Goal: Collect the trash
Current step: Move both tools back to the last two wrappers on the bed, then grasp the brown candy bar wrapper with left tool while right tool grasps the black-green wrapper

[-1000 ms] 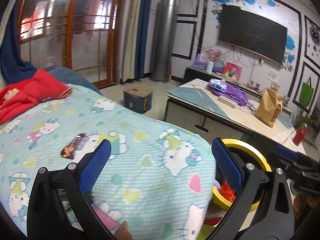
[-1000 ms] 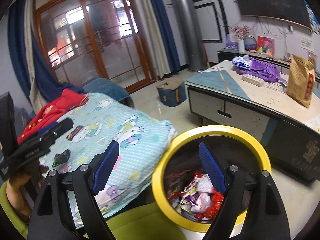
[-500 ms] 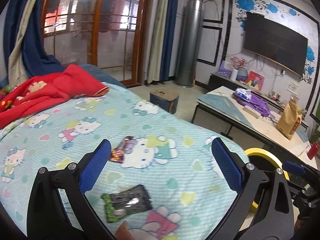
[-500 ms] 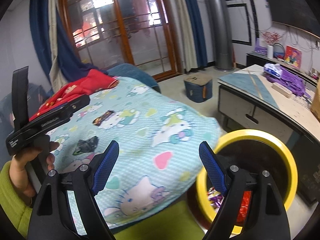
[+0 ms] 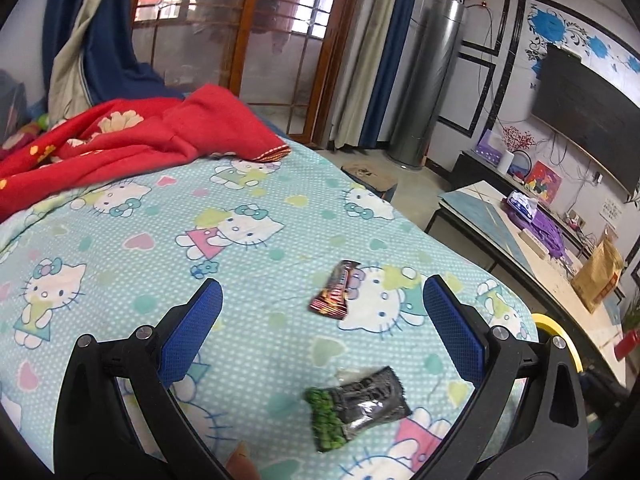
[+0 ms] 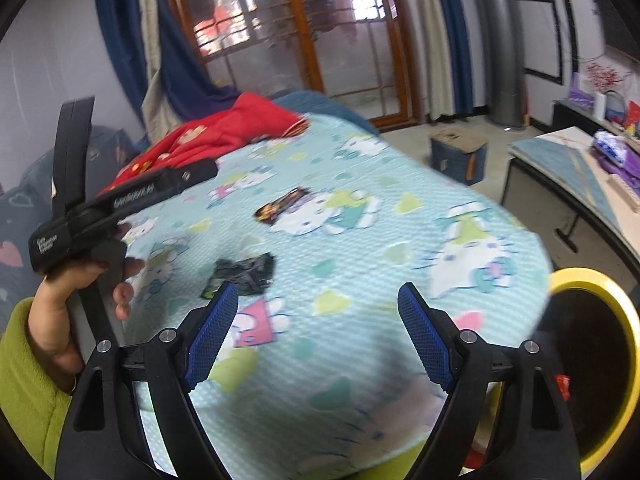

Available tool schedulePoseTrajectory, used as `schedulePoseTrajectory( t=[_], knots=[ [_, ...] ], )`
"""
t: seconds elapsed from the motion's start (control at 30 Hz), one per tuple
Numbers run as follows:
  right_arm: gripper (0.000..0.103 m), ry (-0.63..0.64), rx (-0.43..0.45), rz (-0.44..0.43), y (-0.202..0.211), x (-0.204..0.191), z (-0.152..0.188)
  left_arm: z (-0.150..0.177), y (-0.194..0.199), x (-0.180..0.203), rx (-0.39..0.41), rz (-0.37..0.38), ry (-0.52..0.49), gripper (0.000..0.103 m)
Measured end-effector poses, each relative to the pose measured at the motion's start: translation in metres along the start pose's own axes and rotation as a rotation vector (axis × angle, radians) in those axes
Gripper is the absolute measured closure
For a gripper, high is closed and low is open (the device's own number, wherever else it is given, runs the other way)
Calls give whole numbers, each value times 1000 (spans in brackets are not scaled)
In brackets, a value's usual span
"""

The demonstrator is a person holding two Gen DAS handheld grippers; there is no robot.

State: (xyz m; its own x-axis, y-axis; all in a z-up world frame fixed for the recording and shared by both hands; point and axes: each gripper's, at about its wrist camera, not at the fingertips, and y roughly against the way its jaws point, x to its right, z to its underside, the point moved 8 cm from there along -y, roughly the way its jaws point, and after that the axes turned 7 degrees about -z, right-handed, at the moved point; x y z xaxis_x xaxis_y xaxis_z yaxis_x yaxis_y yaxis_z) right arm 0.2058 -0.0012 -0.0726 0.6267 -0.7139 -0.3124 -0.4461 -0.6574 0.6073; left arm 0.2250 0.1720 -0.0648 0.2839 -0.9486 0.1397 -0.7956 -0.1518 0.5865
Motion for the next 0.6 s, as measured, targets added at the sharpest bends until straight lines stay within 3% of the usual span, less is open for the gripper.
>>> schedulePoseTrajectory(
  t=[0.07,0.27,0.5,0.6],
  knots=[
    [28,6,-19,-22,-11,-7,0,-2,-5,-4,-21,12,5,12],
    [36,-11,-97,-92,-49,-25,0,-5,-31,-8,-114,88,38,31],
    [43,-22,-163,-97,-88,-29,6,0,-60,4,-191,144,-24,38],
    [54,-25,-175,-93,-98,-27,11,6,-73,10,-224,152,-44,40]
  ],
)
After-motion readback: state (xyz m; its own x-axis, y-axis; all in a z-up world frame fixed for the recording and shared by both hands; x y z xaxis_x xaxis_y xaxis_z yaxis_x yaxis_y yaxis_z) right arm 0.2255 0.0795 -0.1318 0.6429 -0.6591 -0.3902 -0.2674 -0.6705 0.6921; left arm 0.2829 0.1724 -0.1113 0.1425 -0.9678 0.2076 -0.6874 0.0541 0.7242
